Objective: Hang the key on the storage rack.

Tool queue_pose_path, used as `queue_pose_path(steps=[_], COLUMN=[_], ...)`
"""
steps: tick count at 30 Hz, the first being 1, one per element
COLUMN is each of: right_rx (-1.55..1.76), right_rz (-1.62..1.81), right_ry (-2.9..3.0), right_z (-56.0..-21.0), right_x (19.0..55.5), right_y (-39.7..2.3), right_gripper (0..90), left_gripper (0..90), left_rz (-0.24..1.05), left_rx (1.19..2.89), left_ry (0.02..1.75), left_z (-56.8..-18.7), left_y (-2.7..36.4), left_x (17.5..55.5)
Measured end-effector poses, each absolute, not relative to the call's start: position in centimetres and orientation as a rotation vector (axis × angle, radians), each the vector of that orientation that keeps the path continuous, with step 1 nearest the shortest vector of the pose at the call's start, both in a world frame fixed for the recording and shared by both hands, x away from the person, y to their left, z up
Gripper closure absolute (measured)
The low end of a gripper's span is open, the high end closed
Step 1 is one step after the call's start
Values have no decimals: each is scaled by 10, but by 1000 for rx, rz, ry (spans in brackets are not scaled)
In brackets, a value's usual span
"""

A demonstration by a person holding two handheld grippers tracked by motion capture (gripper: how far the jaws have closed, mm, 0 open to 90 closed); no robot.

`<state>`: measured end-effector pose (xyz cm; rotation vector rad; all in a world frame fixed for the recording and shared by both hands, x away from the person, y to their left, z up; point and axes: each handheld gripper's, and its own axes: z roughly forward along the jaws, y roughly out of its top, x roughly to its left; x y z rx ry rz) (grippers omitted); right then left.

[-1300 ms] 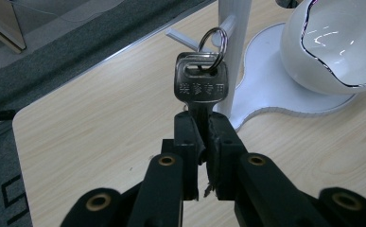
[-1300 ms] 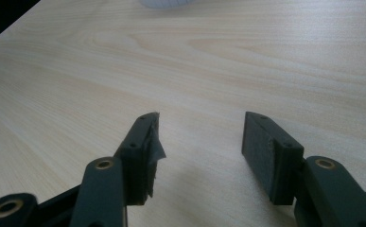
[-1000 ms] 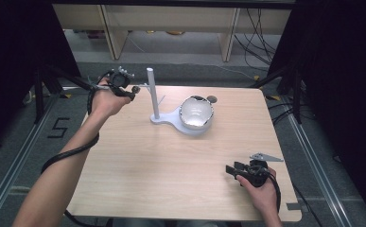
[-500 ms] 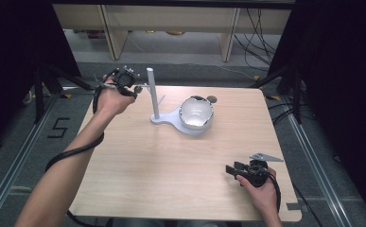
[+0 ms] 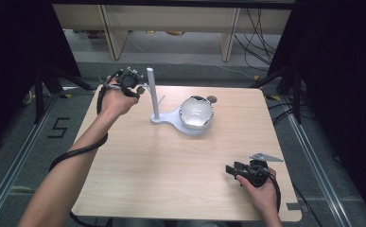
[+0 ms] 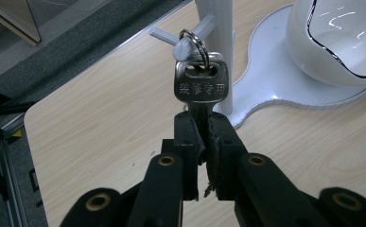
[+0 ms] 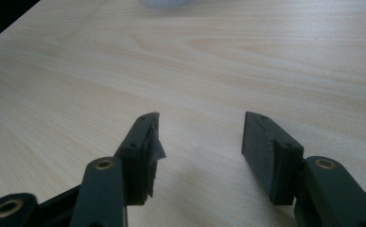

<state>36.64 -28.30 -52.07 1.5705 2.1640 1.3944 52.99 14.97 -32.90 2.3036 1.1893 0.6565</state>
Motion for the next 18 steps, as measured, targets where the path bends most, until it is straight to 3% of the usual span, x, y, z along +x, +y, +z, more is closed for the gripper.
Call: queue_pose_path(steps=[18], right_rx=[1572], right_rz=[1369], right_ry=[2170], right_z=[-520], right_x=[367], right_y=[-284], right_gripper=[478], left_gripper=[813], left_rz=[583], left_rx=[2229], left_ry=[1154], left_z=[-344], left_y=[153], left_x=[534])
